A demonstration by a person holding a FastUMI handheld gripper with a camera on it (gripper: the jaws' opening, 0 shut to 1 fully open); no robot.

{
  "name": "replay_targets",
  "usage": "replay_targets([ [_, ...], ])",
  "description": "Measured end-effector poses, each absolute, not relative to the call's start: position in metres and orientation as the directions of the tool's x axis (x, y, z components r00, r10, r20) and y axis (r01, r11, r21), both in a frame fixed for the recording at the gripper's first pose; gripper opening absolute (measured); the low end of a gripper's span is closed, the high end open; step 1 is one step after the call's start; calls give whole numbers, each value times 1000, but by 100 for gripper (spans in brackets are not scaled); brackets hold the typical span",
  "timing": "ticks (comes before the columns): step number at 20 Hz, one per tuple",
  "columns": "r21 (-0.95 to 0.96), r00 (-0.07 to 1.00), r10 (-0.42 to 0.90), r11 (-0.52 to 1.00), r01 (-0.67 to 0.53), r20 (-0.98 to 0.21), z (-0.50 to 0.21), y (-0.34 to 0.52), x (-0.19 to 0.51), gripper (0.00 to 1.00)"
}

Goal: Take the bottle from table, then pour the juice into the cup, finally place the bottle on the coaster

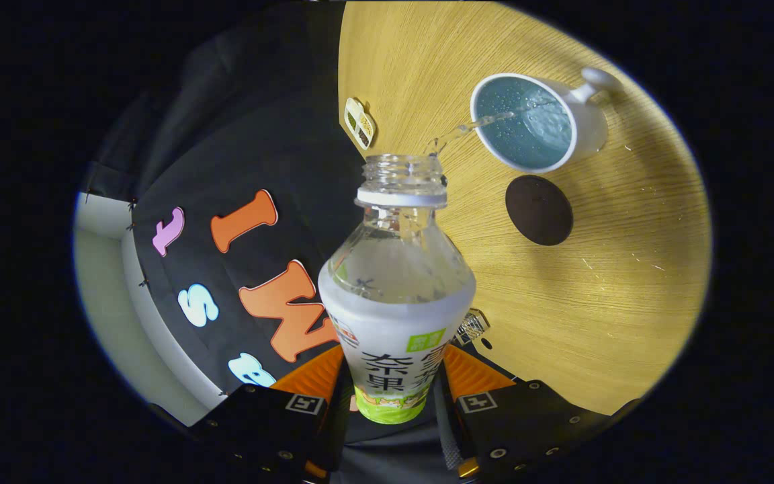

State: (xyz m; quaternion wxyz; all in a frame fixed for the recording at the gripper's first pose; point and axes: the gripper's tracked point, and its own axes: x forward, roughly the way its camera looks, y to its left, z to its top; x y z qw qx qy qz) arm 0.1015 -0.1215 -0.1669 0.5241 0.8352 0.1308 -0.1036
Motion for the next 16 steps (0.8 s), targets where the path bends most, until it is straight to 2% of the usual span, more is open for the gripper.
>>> replay_targets([
  [12, 822, 944, 89, -472, 320, -317, -172, -132, 97, 58],
  [16, 820, 954, 101, -491, 294, -281, -166, -127, 101, 58],
])
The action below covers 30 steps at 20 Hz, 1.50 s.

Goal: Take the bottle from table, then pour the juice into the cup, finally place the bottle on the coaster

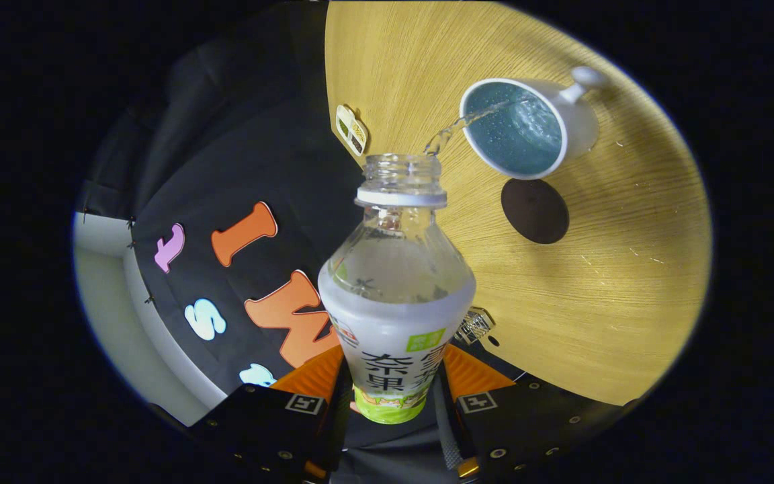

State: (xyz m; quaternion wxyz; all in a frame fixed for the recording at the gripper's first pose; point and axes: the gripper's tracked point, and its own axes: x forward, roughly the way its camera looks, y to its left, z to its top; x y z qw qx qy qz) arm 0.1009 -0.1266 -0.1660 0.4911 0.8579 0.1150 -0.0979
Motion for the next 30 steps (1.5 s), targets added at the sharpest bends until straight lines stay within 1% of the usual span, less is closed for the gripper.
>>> replay_targets([
  [7, 825, 952, 117, -478, 303, -282, -168, -121, 101, 58],
  [13, 849, 950, 103, -426, 311, -296, -180, -124, 96, 58],
  [15, 871, 946, 103, -370, 323, -307, -188, -120, 96, 58],
  [19, 908, 931, 85, -204, 365, -355, -203, -120, 92, 58],
  [21, 924, 925, 80, -65, 378, -373, -209, -115, 90, 58],
  [23, 914, 917, 58, 126, 385, -394, -215, -115, 87, 58],
  [25, 866, 908, 27, 312, 391, -419, -219, -114, 84, 58],
  [27, 810, 905, 11, 451, 375, -425, -215, -109, 85, 58],
  [30, 647, 902, -27, 687, 330, -431, -200, -98, 86, 58],
])
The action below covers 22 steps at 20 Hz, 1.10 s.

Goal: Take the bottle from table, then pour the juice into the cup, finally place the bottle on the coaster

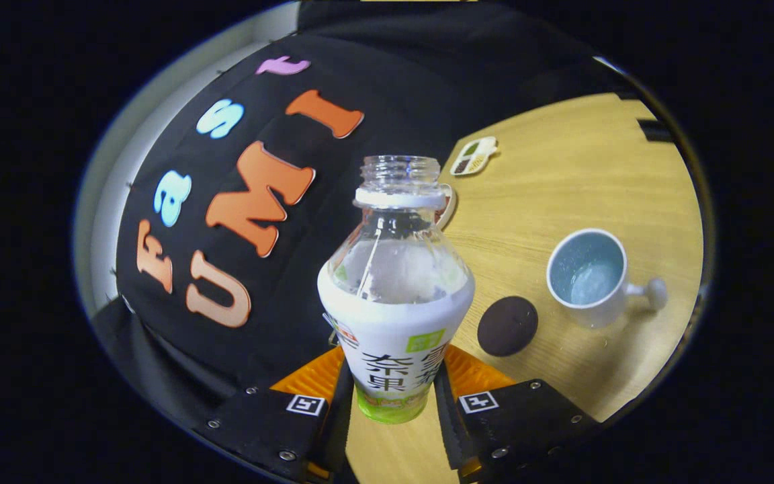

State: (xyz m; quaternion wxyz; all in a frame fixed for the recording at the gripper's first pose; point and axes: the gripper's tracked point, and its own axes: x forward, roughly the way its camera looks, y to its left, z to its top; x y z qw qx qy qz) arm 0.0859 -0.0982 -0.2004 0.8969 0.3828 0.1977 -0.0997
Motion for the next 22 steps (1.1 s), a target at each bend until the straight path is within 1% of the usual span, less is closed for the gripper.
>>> replay_targets([
  [2, 469, 899, -62, 836, 284, -433, -188, -88, 84, 58],
  [3, 376, 908, -81, 892, 250, -412, -168, -79, 88, 58],
  [5, 194, 925, -106, 963, 187, -364, -141, -64, 85, 58],
  [7, 68, 946, -116, 987, 142, -302, -124, -53, 74, 58],
  [12, -25, 978, -64, 998, 61, -196, -88, -20, 61, 58],
  [15, -93, 979, -107, 991, 91, -175, -95, -31, 67, 58],
  [18, -130, 961, -190, 978, 166, -199, -134, -66, 92, 58],
  [21, -97, 932, -221, 975, 202, -287, -188, -92, 114, 58],
  [22, -101, 929, -229, 973, 208, -291, -198, -98, 122, 58],
])
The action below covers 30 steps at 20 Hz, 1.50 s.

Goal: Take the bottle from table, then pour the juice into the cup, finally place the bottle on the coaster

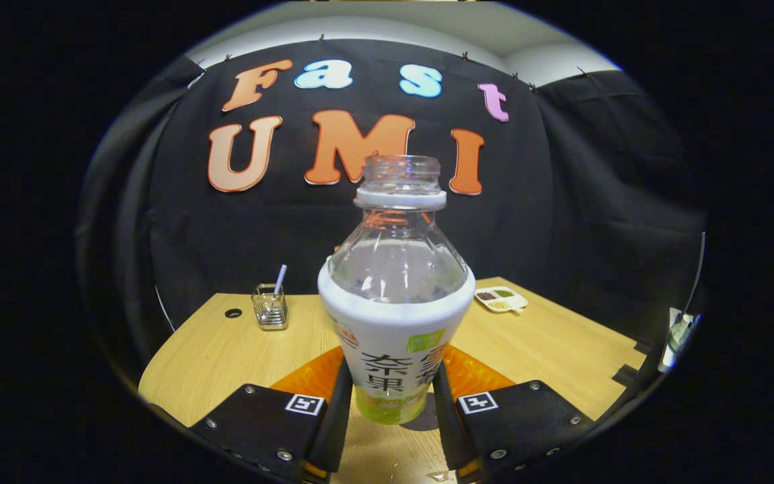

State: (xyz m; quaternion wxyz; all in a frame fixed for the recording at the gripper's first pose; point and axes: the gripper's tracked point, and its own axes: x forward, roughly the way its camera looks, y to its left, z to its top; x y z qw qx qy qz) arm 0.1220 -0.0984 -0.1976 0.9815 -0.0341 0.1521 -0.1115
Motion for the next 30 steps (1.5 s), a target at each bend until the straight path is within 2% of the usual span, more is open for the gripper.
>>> replay_targets([
  [7, -180, 884, -308, 949, 259, -353, -251, -136, 148, 58],
  [20, -139, 838, -306, 952, 273, -452, -313, -147, 160, 60],
  [27, -132, 839, -318, 948, 290, -442, -304, -150, 150, 69],
  [30, -107, 851, -296, 955, 278, -433, -293, -144, 141, 87],
])
